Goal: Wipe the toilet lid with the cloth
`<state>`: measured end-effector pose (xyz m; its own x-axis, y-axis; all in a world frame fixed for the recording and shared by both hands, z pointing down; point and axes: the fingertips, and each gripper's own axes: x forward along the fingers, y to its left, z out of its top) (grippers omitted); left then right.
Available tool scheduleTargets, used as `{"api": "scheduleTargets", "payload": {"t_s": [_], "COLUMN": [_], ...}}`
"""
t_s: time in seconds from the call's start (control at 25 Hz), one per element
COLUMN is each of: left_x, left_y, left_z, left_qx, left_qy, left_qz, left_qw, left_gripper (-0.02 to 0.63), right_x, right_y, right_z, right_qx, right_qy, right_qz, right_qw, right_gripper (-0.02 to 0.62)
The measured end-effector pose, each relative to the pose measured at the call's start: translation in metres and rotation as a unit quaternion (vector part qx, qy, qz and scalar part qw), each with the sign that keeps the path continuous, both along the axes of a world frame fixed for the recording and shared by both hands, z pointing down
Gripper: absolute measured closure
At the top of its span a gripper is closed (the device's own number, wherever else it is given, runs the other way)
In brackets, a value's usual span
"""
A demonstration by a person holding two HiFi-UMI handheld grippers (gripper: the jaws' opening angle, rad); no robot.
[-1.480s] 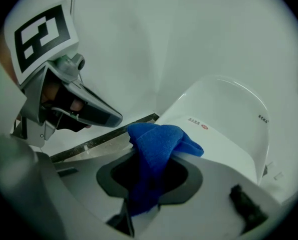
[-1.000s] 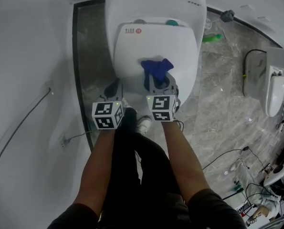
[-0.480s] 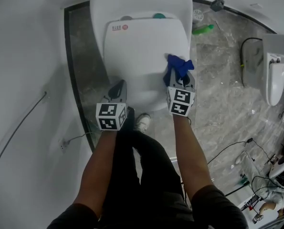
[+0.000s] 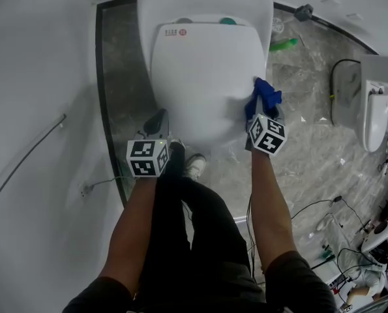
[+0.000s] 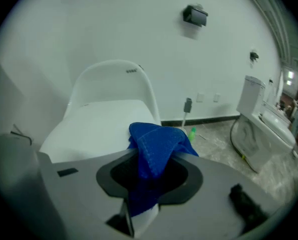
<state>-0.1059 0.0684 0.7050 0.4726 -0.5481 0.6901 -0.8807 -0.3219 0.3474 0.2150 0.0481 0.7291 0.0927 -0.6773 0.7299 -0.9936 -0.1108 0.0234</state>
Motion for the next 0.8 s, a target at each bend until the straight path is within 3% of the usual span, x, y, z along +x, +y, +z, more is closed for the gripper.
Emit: {"api": "scheduleTargets", "payload": {"t_s": [0.2, 0.4, 0.64, 0.8], "left_x": [-0.016, -0.035, -0.056, -0.066], "left_y": [0.012, 0.025, 0.035, 0.042], "left_z": [-0.003, -0.002, -0.001, 0.004], "left_qx": [-0.005, -0.007, -0.01, -0.017], "left_qy": [0.014, 0.003, -0.007, -0.009], "left_qz": [-0.041, -0.054, -0.08, -0.102], "left_qw": [0.999, 0.9985, 0.9967, 0.9946], "left_gripper": [0.595, 0.595, 0.595, 0.595], "right_x": [-0.109, -0.223, -0.305, -0.316], "right_y": [0.0, 0.028, 0.054, 0.065], "right_z": [-0.031, -0.029, -0.018, 0.002], "right_qx": [0.042, 0.029, 0.004, -0.022], "right_qy": [0.017, 0.003, 0.011, 0.053], "right_qz": [-0.173, -0.309, -0.417, -0.445], "right_qw": [0.984, 0.951, 0.909, 0.894], "right_gripper": [0.492, 0.492, 0.492, 0.492]}}
